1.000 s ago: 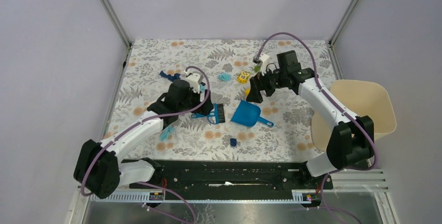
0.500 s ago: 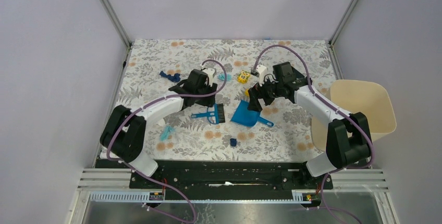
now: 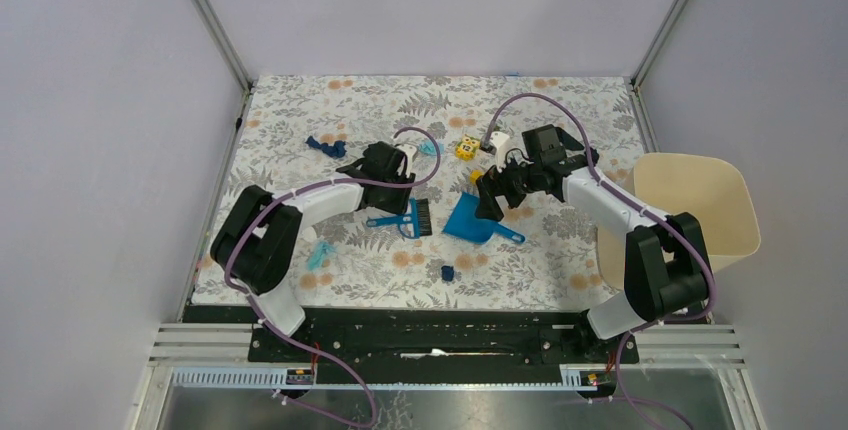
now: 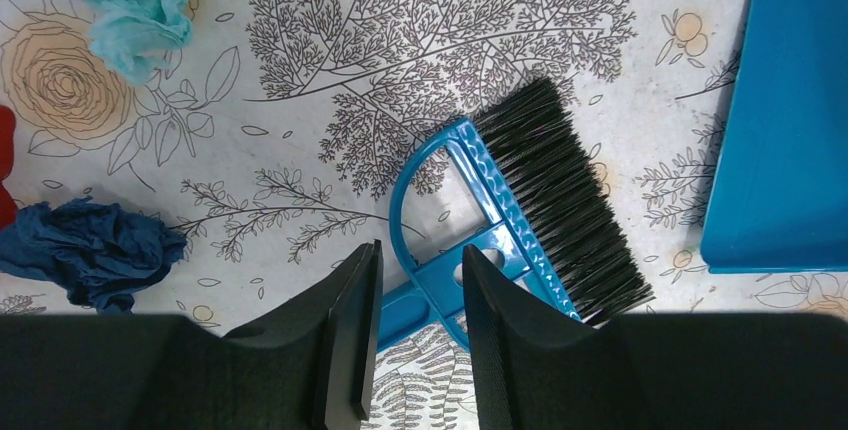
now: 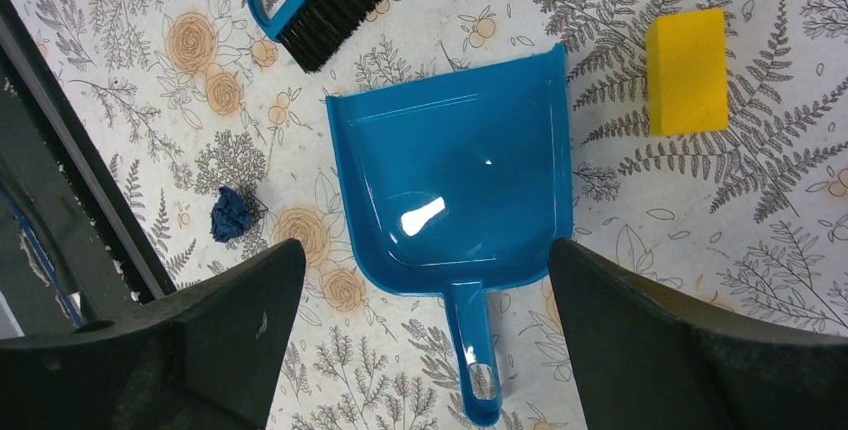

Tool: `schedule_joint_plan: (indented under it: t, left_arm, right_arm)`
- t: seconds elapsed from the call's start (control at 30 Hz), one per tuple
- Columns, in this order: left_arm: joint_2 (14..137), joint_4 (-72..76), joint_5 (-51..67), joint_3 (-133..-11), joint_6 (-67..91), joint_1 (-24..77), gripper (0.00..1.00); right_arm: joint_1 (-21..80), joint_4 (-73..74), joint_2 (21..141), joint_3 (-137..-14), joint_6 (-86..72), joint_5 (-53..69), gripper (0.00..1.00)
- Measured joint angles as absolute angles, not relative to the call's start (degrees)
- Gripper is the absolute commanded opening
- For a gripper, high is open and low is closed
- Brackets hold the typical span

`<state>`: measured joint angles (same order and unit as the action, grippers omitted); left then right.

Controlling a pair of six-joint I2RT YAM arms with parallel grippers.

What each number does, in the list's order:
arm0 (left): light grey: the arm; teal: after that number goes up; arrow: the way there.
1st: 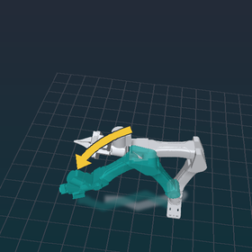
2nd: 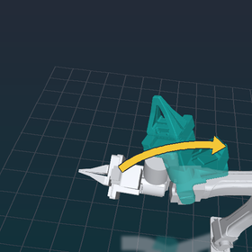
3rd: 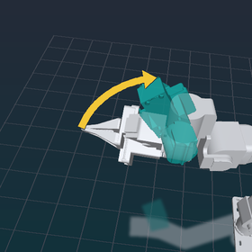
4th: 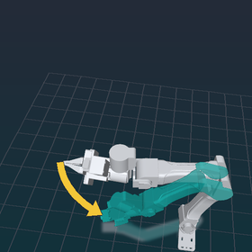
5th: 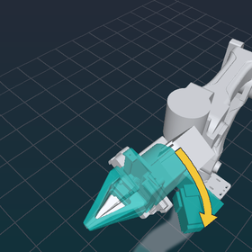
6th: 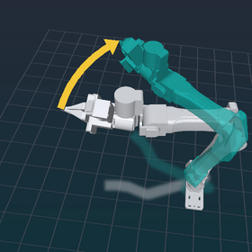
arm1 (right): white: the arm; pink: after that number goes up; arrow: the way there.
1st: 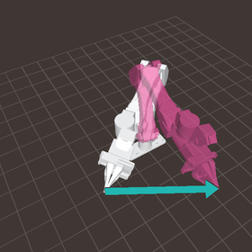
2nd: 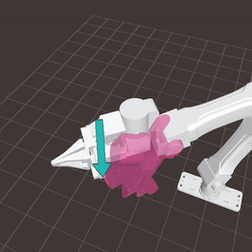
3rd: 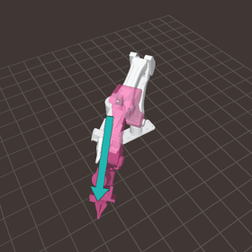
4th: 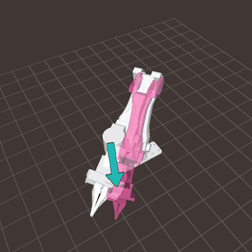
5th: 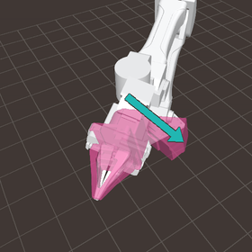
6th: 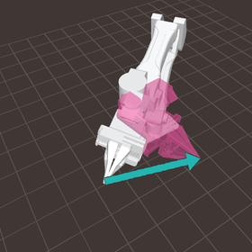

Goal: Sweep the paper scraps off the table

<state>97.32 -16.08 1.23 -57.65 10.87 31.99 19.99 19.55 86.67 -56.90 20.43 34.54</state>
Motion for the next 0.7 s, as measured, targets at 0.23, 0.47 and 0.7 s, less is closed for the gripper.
schedule_joint_plan:
  t: [0.23,0.47,0.7]
  left_arm:
    - [98.87,-16.01,0.08,-57.65,10.31,31.99,0.35]
    - [100.4,-15.73,-0.3,-58.22,10.13,31.99,0.26]
    - [100.68,-14.96,-0.3,-58.43,9.8,31.99,0.13]
  right_arm:
    - [19.99,19.0,87.46,-56.9,20.58,35.46,0.98]
    - [19.99,18.94,87.59,-56.9,20.58,35.66,0.97]
    - [19.99,18.94,88.47,-56.9,20.53,35.7,0.96]
